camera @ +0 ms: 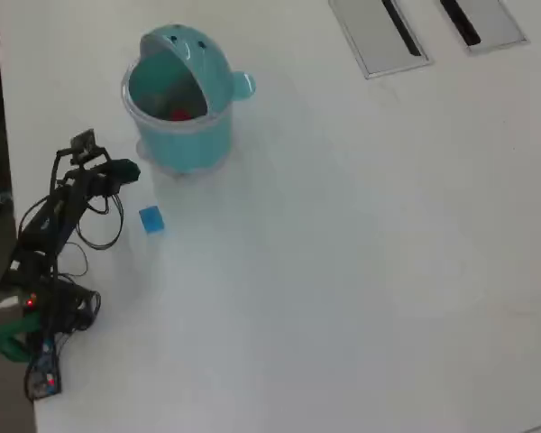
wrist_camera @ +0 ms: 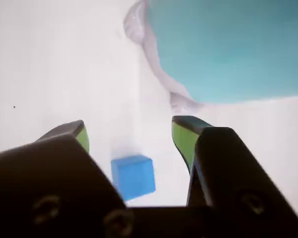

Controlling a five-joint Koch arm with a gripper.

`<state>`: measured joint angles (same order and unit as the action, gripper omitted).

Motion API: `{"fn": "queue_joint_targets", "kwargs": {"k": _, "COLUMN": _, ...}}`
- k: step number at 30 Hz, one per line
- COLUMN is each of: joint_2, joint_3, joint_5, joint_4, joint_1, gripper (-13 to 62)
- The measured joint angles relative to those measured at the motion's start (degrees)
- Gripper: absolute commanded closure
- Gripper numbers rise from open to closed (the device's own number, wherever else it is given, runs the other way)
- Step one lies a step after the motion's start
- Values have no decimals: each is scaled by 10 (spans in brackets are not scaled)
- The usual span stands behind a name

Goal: Grasp RGB lego blocks and put them in the bin one by one.

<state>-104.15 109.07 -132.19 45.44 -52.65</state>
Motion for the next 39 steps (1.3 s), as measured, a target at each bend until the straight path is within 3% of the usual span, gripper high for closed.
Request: {"fn": "queue_joint_targets", "kwargs": {"k": 39, "joint_2": 111, "joint_3": 49, "joint_5": -49, "joint_4": 20, "joint_1": 128, "gripper": 187}}
